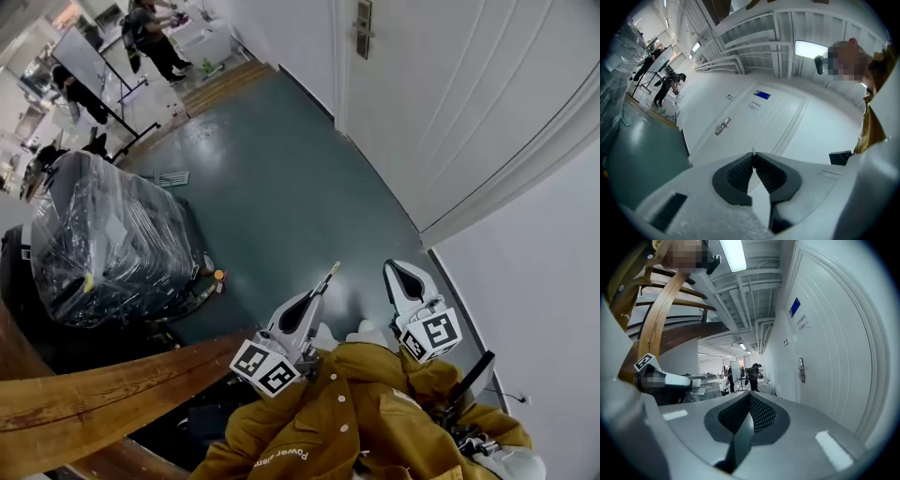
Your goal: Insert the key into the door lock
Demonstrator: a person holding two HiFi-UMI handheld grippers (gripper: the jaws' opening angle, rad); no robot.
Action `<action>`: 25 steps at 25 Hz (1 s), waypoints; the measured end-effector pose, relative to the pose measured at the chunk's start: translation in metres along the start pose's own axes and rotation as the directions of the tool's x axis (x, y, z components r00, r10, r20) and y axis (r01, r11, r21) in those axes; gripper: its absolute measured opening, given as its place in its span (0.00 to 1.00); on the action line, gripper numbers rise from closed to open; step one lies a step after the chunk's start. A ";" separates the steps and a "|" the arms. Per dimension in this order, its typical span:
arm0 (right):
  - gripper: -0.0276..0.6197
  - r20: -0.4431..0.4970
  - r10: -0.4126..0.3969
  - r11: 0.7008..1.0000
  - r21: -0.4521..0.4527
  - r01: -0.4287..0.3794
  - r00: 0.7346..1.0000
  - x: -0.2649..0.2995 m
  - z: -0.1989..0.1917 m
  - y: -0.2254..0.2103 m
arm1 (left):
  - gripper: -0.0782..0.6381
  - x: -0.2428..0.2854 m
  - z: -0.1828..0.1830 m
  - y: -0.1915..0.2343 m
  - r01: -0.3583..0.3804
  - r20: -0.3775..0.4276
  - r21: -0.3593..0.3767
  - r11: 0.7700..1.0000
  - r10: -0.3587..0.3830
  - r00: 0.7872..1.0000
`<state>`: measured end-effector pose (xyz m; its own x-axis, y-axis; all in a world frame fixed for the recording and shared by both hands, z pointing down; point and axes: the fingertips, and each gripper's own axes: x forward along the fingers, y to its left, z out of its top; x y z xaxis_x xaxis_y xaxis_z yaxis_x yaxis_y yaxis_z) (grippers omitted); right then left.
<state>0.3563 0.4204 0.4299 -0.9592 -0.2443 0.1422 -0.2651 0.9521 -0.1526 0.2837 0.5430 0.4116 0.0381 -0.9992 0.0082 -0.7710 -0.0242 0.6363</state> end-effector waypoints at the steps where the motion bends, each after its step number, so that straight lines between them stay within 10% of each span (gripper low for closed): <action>1: 0.05 -0.002 -0.010 1.000 0.001 0.010 1.000 0.006 -0.002 0.001 | 0.14 -0.003 0.002 0.007 -0.002 -0.003 -0.005 1.000 0.002 1.000; 14: 0.05 -0.035 -0.075 0.997 0.022 0.076 0.997 0.102 0.000 -0.035 | 0.14 0.044 0.059 0.103 0.002 -0.003 -0.061 0.998 -0.002 1.000; 25: 0.05 -0.019 -0.060 0.996 0.065 0.061 0.998 0.276 0.048 -0.182 | 0.14 0.226 0.169 0.203 -0.025 -0.003 -0.014 1.000 0.025 1.000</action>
<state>0.1354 0.1709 0.4501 -0.9396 -0.2971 0.1697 -0.3287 0.9215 -0.2068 0.0287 0.3067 0.4122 0.0211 -0.9994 0.0265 -0.7627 0.0010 0.6467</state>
